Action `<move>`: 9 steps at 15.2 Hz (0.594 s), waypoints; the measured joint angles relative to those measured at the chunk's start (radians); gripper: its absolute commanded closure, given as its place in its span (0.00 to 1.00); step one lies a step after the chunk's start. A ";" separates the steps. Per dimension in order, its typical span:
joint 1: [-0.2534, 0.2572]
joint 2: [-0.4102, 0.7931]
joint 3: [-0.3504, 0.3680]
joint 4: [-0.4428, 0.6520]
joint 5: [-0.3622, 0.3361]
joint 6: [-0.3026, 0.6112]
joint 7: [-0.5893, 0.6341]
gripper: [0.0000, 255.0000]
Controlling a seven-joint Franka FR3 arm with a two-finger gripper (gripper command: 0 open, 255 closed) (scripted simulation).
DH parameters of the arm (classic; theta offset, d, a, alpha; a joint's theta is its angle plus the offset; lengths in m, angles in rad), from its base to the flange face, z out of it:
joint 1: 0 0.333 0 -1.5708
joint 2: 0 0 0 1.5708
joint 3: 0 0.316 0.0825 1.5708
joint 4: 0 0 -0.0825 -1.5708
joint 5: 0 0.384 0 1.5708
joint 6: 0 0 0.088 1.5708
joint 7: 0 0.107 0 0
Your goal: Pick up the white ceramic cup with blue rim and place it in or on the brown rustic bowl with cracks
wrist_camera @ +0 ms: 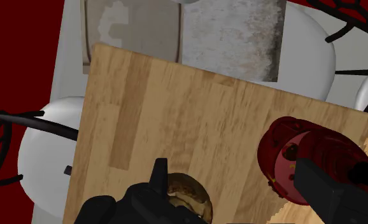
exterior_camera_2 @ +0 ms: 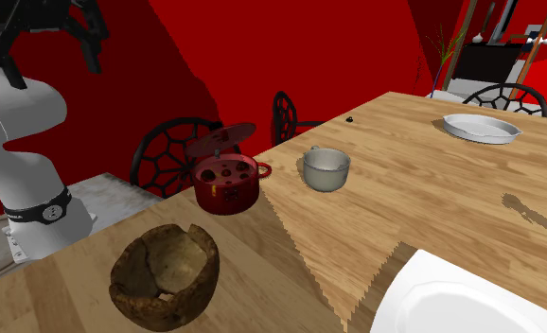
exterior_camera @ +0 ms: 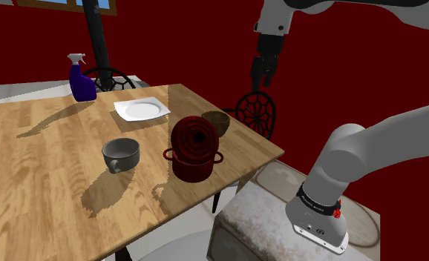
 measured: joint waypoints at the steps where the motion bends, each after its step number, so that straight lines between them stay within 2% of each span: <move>1: 0.000 0.000 0.000 0.000 0.000 0.000 0.000 0.00; 9: 0.039 0.154 0.114 0.017 0.065 0.150 0.105 0.00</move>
